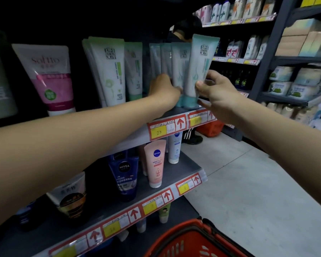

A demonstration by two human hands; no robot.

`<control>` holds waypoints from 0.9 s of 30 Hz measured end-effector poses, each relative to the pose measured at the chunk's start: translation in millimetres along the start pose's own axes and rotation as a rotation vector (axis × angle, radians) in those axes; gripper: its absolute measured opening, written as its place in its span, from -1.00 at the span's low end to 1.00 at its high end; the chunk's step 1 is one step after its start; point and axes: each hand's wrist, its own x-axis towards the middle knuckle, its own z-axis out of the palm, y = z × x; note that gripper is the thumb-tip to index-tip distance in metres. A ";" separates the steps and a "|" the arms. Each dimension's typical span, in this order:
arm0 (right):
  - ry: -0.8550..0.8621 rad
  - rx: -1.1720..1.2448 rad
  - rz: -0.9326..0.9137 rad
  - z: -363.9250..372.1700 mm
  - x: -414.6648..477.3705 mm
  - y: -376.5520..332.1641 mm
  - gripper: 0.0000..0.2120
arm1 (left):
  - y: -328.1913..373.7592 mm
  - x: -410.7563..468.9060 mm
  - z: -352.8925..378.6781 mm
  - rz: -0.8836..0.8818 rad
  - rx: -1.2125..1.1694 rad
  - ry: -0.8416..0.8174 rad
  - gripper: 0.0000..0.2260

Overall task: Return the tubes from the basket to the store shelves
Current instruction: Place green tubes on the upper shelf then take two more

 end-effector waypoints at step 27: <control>-0.167 -0.312 -0.069 -14.9 15.5 9.9 -0.69 | -0.9 11.7 8.1 -0.038 0.178 0.075 -0.80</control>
